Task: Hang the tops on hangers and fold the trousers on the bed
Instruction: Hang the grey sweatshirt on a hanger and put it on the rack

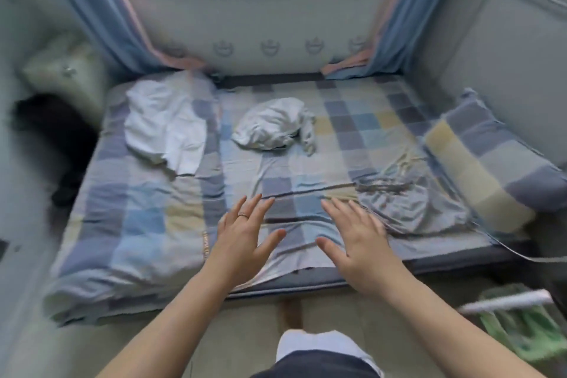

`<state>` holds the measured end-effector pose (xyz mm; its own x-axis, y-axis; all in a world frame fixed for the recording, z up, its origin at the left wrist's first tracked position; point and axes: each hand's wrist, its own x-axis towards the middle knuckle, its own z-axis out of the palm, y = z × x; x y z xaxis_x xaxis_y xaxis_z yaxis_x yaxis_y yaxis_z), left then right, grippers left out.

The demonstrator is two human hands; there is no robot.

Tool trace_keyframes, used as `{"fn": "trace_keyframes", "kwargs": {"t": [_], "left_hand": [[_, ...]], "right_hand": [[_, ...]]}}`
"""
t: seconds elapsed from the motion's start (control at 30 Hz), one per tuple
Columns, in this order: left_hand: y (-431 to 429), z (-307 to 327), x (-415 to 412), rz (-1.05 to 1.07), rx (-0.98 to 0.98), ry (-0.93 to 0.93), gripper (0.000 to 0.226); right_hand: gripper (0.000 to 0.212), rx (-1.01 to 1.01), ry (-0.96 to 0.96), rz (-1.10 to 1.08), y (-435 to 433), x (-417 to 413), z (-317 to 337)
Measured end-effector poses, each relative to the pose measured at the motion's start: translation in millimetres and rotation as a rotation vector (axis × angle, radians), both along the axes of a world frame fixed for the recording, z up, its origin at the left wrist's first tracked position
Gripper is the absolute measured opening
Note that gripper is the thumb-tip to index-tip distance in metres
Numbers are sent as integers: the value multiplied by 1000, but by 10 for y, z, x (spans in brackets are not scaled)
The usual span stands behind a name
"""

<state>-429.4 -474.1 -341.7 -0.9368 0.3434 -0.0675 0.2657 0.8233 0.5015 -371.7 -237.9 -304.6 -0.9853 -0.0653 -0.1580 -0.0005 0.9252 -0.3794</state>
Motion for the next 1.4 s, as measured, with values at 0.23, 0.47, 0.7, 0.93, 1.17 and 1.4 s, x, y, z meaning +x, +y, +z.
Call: {"fn": "trace_keyframes", "kwargs": {"t": [0.23,0.47,0.7,0.93,1.17,1.4], "left_hand": [[-679,-295,-818,280,-31,-128,87],[-1247,-590,-1427,414,-34,-263,81],[-1729,-1286,-2333,271,-13,-363,59],[-1713,-2480,-3553,72,-38,-346,55],[-1181,-4399,-5146,-47,-109,-186,59],[-760,-5983,-6739,41,50,41,72]], "right_hand": [[87,-67,-133,152,-379,-1430,-319],[63,-59,-253,222,-894,-2541,-641],[64,23,-325,143,-1269,-3342,-1280],[63,52,-327,-20,-1371,-4397,-2465],[64,98,-145,-64,-1066,-5947,-4178],[74,93,75,-104,-791,-7326,-5784]]}}
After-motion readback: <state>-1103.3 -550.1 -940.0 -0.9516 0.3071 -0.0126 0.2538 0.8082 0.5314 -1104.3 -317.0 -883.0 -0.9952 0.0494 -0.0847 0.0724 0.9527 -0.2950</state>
